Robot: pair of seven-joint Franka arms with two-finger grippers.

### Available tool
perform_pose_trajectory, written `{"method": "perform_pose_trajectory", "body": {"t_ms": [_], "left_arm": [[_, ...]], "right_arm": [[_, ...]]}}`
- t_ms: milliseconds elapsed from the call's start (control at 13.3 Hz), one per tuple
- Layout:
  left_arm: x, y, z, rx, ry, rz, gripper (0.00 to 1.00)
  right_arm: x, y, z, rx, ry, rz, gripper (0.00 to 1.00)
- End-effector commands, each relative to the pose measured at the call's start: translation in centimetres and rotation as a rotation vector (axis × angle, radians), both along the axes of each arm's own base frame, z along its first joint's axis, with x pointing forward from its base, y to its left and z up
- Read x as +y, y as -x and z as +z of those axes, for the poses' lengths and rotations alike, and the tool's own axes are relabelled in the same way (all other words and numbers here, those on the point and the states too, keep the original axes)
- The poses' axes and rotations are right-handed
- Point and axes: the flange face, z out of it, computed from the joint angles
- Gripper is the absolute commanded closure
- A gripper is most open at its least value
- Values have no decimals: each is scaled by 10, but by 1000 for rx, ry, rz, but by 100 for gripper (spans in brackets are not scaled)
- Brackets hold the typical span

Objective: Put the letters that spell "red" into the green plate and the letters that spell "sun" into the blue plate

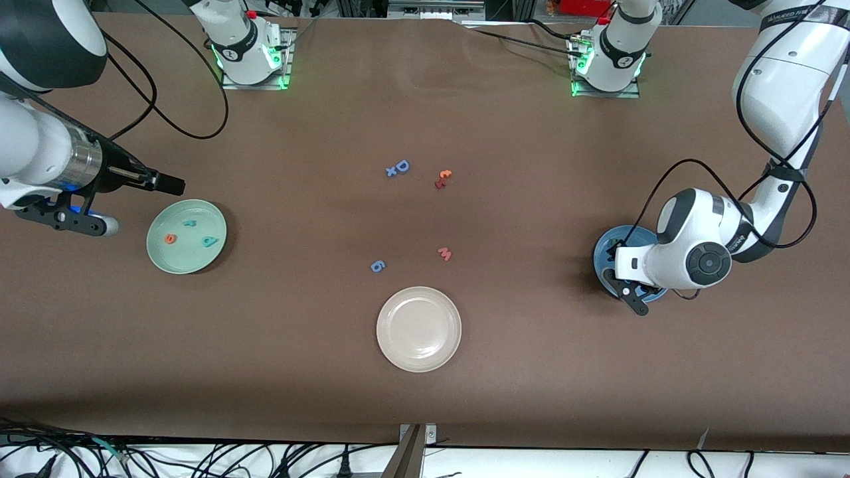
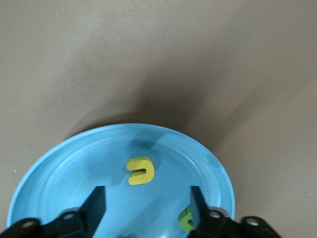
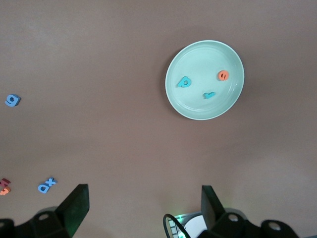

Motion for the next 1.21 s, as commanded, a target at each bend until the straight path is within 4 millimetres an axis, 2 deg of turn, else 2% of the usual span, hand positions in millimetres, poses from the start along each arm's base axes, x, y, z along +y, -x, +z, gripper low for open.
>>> {"method": "perform_pose_trajectory", "body": {"t_ms": [0,226,302,453,528,603,754,905,981,1056,1131], "left_arm": [[-2,-1,10,-17,-18,-38,0],[-22,-1,27,-32,-1,-61,0],[-27,1,39,-31,-5,-72,0],[-47,8,94,-28,-38,-92,0],[-59,13,119,-19,-52,-81,0],[-59,13,139,-21,-55,-45,0],[-59,13,177,-11,-29,5,0],[-56,14,220,27,4,75,0],[-52,16,250,28,-12,116,0],[-51,18,277,15,-30,158,0],[-54,21,297,-1,-45,195,0]], "right_arm": [[0,0,3,12,-11,-5,0],[-5,-5,-9,29,0,42,0],[-12,-7,-13,36,-3,64,0],[-20,-7,-6,19,3,131,0],[-24,-10,-10,23,14,147,0],[-26,-11,-10,20,24,161,0],[-38,-8,7,-42,-38,190,0],[-35,-3,4,-63,-24,205,0],[-27,2,3,-77,-15,217,0],[-26,5,0,-96,-5,217,0],[-23,8,-2,-107,0,220,0]]}}
